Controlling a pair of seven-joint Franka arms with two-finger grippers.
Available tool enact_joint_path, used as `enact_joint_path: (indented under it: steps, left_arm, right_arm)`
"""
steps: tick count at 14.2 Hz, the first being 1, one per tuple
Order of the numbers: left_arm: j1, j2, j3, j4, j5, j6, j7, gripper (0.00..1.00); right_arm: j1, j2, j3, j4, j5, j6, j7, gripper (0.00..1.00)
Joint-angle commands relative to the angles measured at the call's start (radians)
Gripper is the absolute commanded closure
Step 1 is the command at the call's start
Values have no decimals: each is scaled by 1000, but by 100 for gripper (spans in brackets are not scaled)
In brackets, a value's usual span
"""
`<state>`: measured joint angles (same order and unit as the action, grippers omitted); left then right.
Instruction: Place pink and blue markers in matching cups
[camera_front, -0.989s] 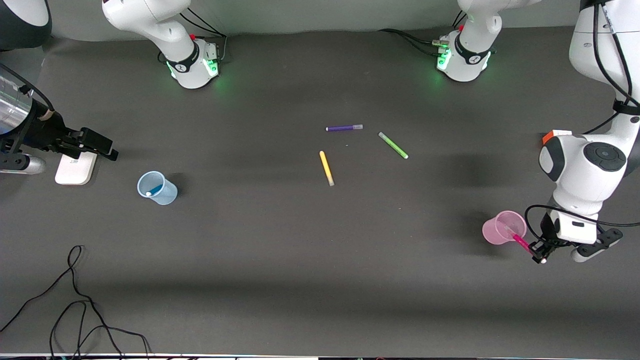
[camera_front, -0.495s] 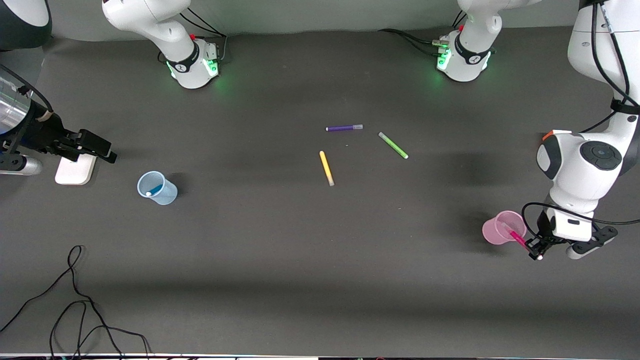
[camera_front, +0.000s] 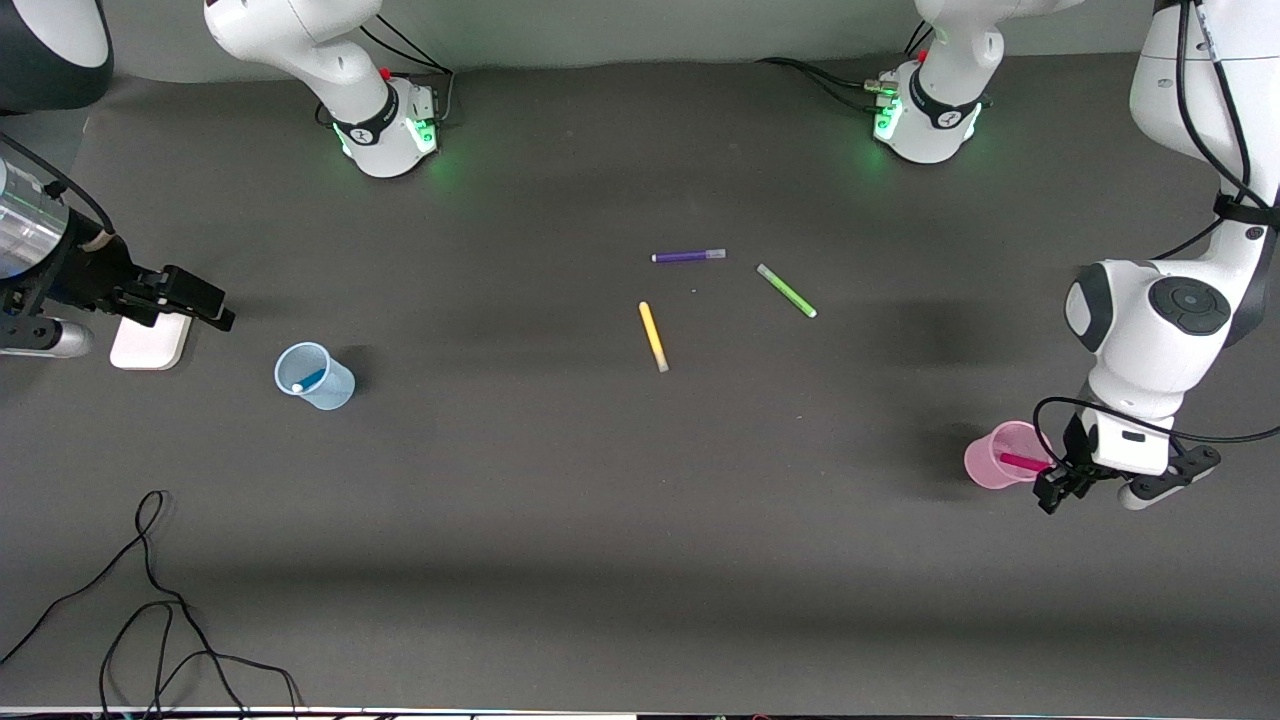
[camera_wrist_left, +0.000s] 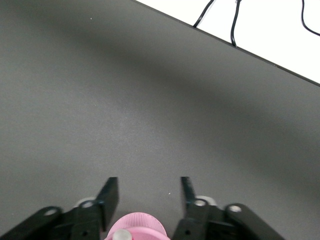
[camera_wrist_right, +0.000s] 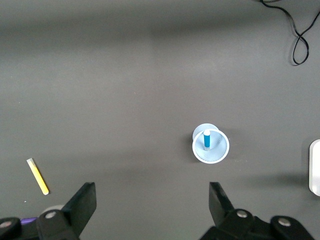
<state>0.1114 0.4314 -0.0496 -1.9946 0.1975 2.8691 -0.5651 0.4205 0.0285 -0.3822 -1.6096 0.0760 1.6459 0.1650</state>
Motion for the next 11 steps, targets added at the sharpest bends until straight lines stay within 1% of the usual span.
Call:
enact_joint_path:
  steps: [1, 3, 5, 8, 11]
  left_arm:
    - [-15, -89, 13, -10, 17, -112, -19, 0]
    - [-19, -115, 7, 32, 17, -222, -19, 0]
    - [-24, -147, -1, 82, 16, -362, -13, 0]
    - [-24, -192, -21, 170, -4, -624, 39, 0]
    - [-25, -206, -35, 304, -82, -922, 164, 0]
  right_arm:
    - [4, 8, 0, 14, -16, -4, 8, 0]
    - [4, 10, 3, 13, -16, -4, 10, 0]
    - [4, 10, 6, 13, -16, -4, 10, 0]
    - [4, 11, 6, 11, -16, -4, 10, 0]
    - [4, 11, 6, 13, -15, -6, 16, 0]
